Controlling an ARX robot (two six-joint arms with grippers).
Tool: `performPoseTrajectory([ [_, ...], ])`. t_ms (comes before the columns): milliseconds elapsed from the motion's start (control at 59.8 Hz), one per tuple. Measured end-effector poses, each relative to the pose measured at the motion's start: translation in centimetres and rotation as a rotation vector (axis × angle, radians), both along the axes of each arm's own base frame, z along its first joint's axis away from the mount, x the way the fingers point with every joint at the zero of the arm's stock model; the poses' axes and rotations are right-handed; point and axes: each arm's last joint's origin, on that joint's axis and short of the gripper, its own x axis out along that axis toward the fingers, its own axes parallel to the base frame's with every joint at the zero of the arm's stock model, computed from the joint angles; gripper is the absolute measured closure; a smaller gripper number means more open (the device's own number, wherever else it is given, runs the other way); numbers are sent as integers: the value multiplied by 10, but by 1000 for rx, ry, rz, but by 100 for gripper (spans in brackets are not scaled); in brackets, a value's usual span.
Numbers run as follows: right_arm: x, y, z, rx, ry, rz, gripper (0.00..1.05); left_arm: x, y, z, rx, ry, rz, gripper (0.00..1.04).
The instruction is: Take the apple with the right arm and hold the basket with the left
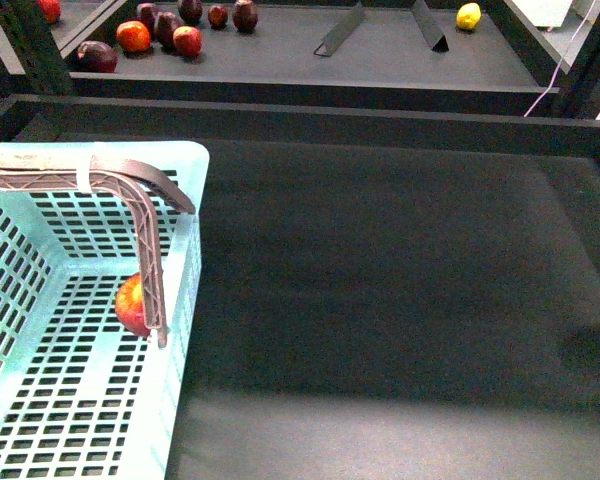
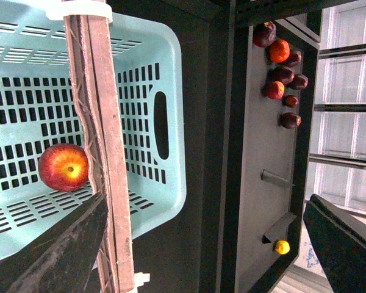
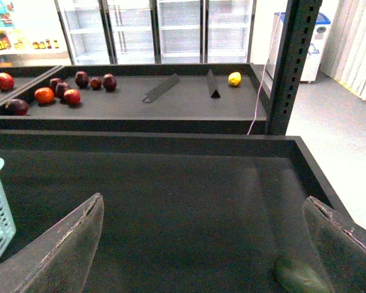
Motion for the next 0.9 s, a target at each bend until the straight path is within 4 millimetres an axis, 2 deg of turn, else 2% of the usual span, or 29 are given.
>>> performPoseTrajectory([
  [50,0,0,0,0,0,0,9,1,0,-1,17,0,-36,8],
  [84,0,0,0,0,0,0,9,2,1,-6,32,-66,-123,13],
  [117,0,0,0,0,0,0,9,1,3,-14,120,-177,-272,20],
  [134,0,0,0,0,0,-2,9,-2,4,-18,211,-226,-360,24],
  [167,0,0,0,0,0,-1,9,-7,6,-24,323,-296,-427,29],
  [184,0,0,0,0,0,-1,9,-12,7,-26,442,-329,-486,33],
  [234,0,0,0,0,0,-1,9,-23,11,-30,667,-397,-544,42],
  [251,0,0,0,0,0,-1,9,-27,13,-31,779,-409,-570,45],
  [318,0,0,0,0,0,-1,9,-40,19,-31,1050,-416,-600,58],
  [385,0,0,0,0,0,-1,9,-51,23,-37,1199,-381,-630,70],
  [519,0,0,0,0,0,-1,9,-70,29,-54,1304,-330,-681,95],
  [569,0,0,0,0,0,-1,9,-76,31,-57,1317,-328,-682,102],
  [753,0,0,0,0,0,-2,9,-97,44,-67,1342,-320,-678,101],
  [904,0,0,0,0,0,-1,9,-109,44,-73,1346,-323,-683,101],
])
